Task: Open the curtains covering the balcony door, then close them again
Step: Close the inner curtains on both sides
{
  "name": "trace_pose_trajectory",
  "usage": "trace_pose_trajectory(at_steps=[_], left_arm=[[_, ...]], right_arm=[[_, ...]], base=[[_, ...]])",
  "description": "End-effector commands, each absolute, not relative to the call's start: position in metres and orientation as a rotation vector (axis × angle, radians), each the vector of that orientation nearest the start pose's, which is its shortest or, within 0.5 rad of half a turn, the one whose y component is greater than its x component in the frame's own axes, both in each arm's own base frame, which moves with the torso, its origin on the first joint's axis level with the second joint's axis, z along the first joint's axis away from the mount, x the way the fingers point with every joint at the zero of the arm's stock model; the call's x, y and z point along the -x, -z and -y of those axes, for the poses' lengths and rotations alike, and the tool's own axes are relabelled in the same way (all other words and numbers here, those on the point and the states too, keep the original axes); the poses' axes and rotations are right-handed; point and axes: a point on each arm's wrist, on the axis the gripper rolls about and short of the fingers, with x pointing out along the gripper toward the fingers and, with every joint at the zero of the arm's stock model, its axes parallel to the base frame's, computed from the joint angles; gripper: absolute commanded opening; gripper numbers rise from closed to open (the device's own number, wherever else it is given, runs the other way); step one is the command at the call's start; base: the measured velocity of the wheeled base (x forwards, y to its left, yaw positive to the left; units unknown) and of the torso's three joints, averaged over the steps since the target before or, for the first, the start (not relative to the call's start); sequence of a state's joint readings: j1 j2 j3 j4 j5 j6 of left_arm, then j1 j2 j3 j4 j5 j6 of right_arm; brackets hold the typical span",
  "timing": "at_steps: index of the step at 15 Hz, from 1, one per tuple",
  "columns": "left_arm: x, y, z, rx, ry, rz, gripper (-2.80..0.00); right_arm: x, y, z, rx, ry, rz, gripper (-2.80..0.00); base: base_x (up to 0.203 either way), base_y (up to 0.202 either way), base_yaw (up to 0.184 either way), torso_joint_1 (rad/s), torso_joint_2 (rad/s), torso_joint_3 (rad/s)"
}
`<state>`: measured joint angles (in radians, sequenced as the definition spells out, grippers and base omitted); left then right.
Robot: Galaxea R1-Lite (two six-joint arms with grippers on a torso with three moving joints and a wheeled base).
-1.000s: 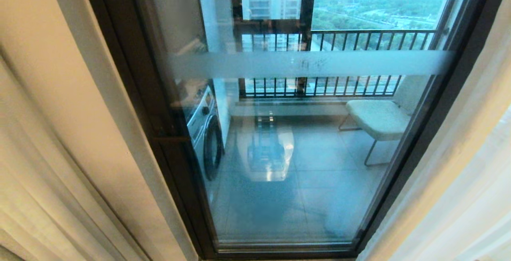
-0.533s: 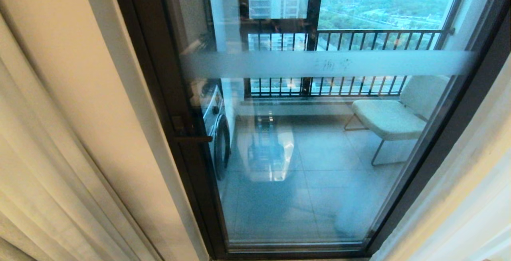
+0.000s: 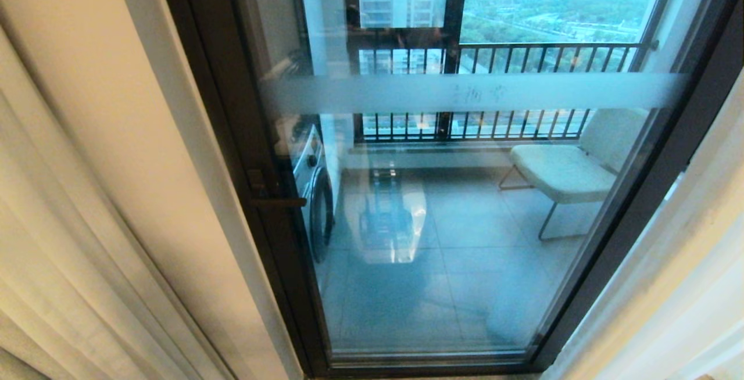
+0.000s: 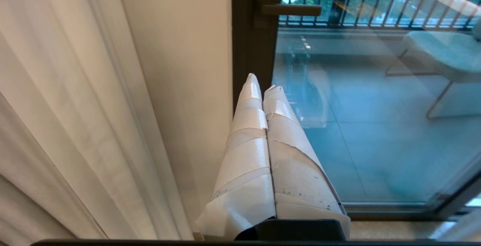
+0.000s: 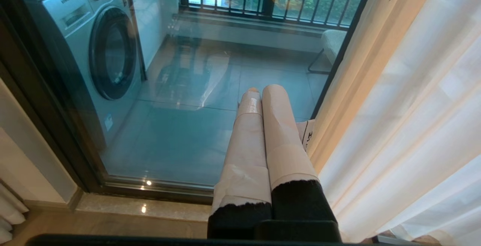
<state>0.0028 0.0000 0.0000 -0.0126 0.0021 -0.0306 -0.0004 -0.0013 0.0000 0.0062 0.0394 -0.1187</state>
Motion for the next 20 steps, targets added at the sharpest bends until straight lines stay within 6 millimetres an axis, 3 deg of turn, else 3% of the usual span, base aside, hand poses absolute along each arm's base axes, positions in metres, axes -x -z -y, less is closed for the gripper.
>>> trace_pose_trajectory(at_steps=[1,11,15,20], left_arm=[[0.024,-0.088,0.000,0.034,0.002,0.097,-2.80],[0.065,-0.169,0.001,-0.099,-0.002,0.422,-2.80],[0.074,-0.176,0.001,-0.120,0.002,0.365,-2.80],[0.061,-0.189,0.001,-0.120,0.007,0.261,-2.80]], right_arm=[[0.023,-0.075,-0.001,0.119,-0.040,-0.005,-2.80],[0.023,-0.075,-0.001,0.120,-0.040,-0.004,-2.80],[0.023,-0.075,-0.001,0.120,-0.040,-0.004,-2.80],[0.023,-0.075,-0.001,0.120,-0.040,-0.004,-2.80]], base=[[0.000,0.000,0.000,0.000,0.00,0.000],[0.000,0.000,0.000,0.000,0.00,0.000],[0.000,0.000,0.000,0.000,0.00,0.000],[0.000,0.000,0.000,0.000,0.00,0.000]])
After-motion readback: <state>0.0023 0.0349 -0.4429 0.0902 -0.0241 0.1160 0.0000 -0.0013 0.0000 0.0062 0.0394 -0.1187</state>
